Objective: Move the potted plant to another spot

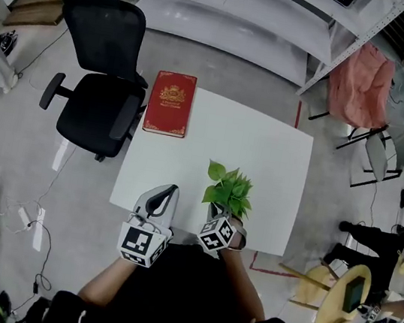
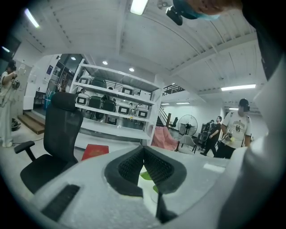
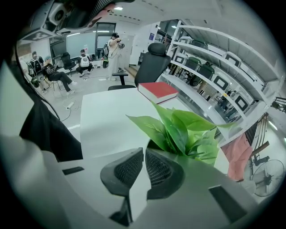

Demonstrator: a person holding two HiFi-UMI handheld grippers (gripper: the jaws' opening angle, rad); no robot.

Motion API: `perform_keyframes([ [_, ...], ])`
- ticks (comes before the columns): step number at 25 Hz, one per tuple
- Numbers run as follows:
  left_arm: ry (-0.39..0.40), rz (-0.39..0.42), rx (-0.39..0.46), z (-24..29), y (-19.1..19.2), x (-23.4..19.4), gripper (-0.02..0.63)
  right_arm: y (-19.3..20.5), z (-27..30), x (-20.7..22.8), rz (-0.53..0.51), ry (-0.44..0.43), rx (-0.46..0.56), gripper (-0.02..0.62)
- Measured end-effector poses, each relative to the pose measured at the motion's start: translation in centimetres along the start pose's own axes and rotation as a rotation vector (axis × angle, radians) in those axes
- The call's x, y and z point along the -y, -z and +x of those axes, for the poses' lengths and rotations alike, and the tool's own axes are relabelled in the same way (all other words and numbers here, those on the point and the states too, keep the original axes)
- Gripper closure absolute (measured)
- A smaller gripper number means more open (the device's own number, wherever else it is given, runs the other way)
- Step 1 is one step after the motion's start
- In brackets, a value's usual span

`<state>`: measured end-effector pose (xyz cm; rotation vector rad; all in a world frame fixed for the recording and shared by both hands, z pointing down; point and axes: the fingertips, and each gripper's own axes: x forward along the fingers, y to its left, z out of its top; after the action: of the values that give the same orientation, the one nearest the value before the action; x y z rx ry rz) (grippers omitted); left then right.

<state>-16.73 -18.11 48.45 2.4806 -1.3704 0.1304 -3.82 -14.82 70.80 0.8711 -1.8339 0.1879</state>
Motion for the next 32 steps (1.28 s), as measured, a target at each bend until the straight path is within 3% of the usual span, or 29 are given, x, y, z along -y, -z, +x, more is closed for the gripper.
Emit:
perform_keyframes([
  [22, 0.012, -0.013, -0.017, -0.2, 0.7, 0.5, 0.589, 0.1, -0.1, -1.7, -0.061, -0.009, -0.006, 0.568],
  [27, 0.016, -0.015, -0.014, 0.1, 0.6, 1.0, 0.589, -1.3, -2.9, -1.4, 0.015, -0.022, 0.067, 0.568],
  [32, 0.030, -0.004, -0.011, 0.2, 0.5, 2.1, 0.589, -3.3, -7.2, 0.7, 0.209, -0.021, 0.229, 0.568],
])
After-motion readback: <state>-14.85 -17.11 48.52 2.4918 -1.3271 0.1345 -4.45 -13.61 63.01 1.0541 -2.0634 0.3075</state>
